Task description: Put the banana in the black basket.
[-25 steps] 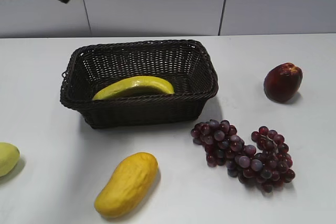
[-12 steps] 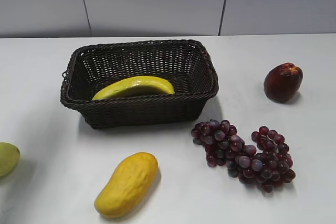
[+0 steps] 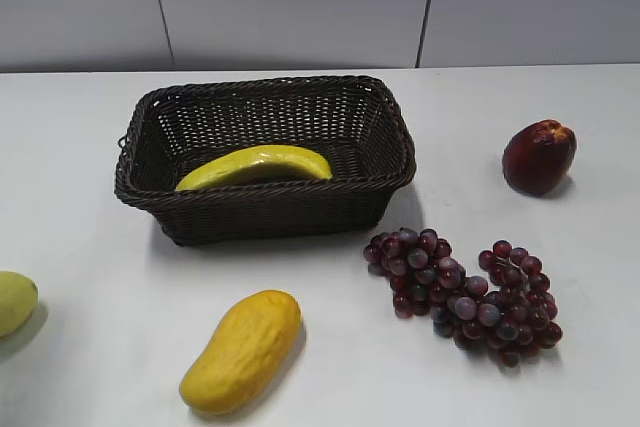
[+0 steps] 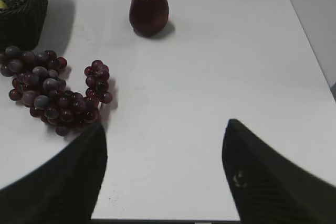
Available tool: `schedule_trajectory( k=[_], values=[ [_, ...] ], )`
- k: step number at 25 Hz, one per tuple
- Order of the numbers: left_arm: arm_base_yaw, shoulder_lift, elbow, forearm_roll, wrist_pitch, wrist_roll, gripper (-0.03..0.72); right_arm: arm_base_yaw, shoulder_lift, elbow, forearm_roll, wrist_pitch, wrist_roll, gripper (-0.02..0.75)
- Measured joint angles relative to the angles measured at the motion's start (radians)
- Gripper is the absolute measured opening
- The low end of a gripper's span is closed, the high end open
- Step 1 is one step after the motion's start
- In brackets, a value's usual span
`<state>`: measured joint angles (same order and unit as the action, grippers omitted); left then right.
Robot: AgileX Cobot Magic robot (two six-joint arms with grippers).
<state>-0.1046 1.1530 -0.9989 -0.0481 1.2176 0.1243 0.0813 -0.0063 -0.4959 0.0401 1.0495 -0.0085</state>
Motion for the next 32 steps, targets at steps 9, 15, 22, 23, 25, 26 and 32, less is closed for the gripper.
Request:
schedule_trajectory(
  k=[9, 15, 22, 23, 25, 26, 32],
  values=[
    [0.0, -0.446, 0.255, -0.005, -0.027, 0.0, 0.594, 0.0, 0.0, 0.0, 0.0, 0.0, 0.0, 0.55],
    [0.0, -0.726, 0.332, -0.005, -0.028, -0.002, 0.593, 0.0, 0.0, 0.0, 0.0, 0.0, 0.0, 0.55],
    [0.0, -0.93, 0.417, -0.006, -0.03, -0.003, 0.593, 0.0, 0.0, 0.0, 0.0, 0.0, 0.0, 0.55],
    [0.0, -0.943, 0.431, -0.006, -0.03, -0.003, 0.593, 0.0, 0.0, 0.0, 0.0, 0.0, 0.0, 0.55],
    [0.0, -0.95, 0.455, -0.009, -0.035, -0.004, 0.593, 0.0, 0.0, 0.0, 0.0, 0.0, 0.0, 0.55],
    [0.0, -0.951, 0.465, -0.012, -0.045, -0.004, 0.593, 0.0, 0.0, 0.0, 0.0, 0.0, 0.0, 0.55],
    [0.0, -0.953, 0.501, -0.035, -0.12, -0.004, 0.593, 0.0, 0.0, 0.0, 0.0, 0.0, 0.0, 0.55]
  ],
)
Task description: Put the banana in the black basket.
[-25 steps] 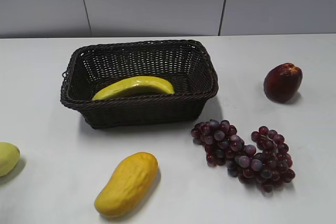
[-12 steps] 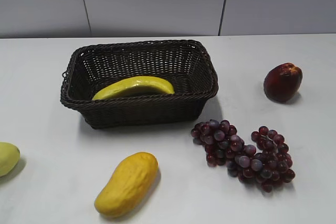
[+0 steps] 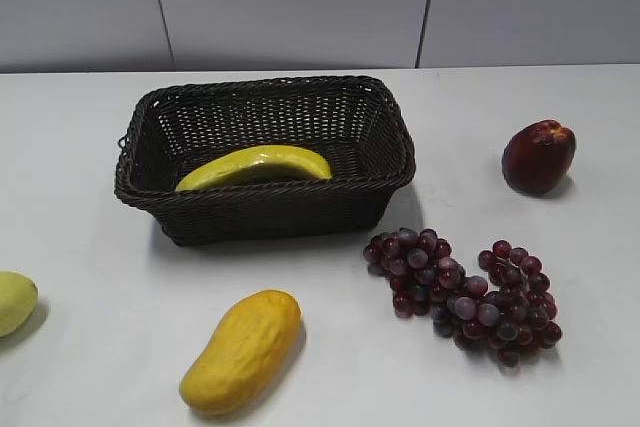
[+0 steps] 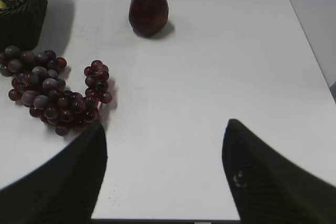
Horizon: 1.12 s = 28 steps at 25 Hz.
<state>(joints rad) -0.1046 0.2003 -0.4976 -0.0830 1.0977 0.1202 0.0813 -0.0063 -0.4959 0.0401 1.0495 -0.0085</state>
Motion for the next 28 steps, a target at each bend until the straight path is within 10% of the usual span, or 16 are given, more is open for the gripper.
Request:
schedule_trajectory(
  k=[28],
  values=[
    [0.0, -0.196, 0.0, -0.023, -0.011, -0.003, 0.592, 0.0, 0.0, 0.0, 0.0, 0.0, 0.0, 0.55]
  ],
)
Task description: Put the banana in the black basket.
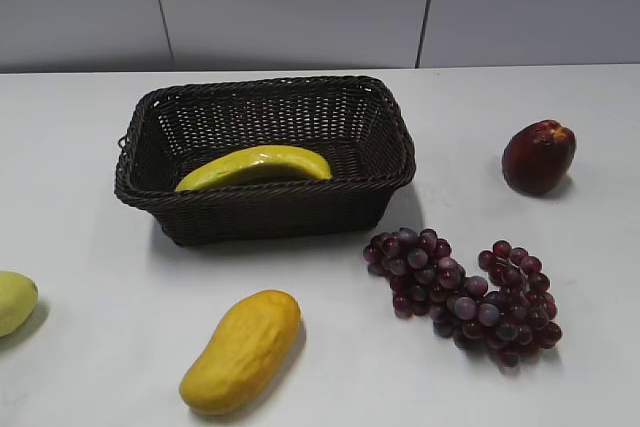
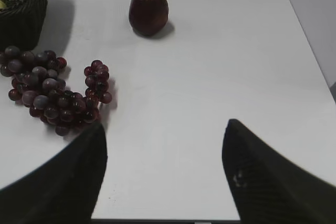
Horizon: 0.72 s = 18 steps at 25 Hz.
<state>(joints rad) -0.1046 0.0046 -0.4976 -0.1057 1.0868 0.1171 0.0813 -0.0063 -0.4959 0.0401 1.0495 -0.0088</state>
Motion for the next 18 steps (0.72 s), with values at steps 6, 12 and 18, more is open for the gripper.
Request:
schedule_trajectory(
  k=[6, 12, 18],
  values=[
    [0.0, -0.01, 0.0, 0.0, 0.001, 0.0, 0.592, 0.0, 0.0, 0.0, 0.0, 0.0, 0.0, 0.55],
    [0.0, -0.01, 0.0, 0.0, 0.001, 0.0, 0.592, 0.0, 0.0, 0.0, 0.0, 0.0, 0.0, 0.55],
    [0.0, -0.01, 0.0, 0.0, 0.001, 0.0, 0.592, 0.0, 0.0, 0.0, 0.0, 0.0, 0.0, 0.55]
  ],
)
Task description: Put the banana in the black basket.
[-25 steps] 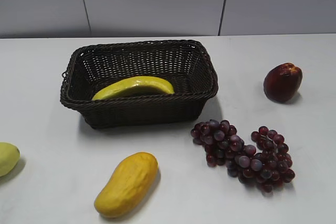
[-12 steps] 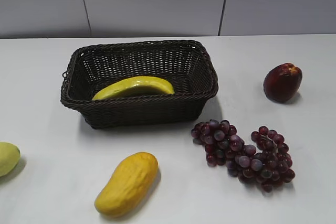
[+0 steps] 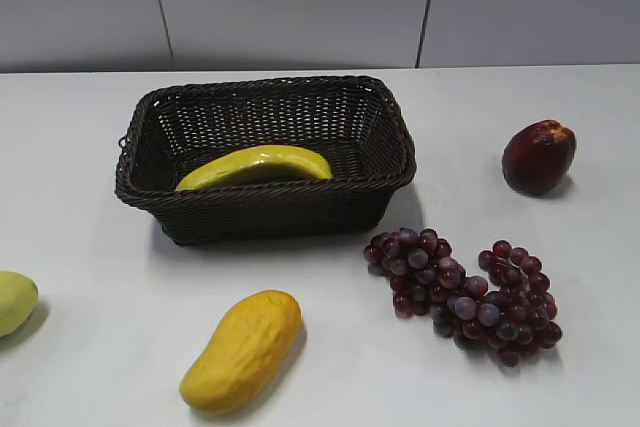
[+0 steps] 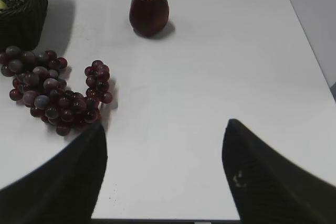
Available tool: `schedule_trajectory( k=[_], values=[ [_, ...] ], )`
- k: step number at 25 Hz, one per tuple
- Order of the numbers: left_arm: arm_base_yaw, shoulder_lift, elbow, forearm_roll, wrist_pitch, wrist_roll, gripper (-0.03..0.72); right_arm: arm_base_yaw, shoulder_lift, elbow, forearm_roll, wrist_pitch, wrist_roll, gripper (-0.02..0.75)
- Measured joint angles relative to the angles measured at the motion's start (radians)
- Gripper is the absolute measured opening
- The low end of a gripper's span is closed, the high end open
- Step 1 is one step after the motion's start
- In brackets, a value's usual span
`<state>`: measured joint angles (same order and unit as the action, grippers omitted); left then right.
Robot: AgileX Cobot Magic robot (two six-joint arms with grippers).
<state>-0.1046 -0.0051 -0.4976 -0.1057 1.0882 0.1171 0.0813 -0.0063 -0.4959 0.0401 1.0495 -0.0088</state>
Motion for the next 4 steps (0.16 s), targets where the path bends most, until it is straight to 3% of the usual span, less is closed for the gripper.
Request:
schedule_trajectory(
  k=[4],
  values=[
    [0.0, 0.0, 0.0, 0.0, 0.0, 0.0, 0.592, 0.0, 0.0, 0.0, 0.0, 0.0, 0.0, 0.55]
  ],
)
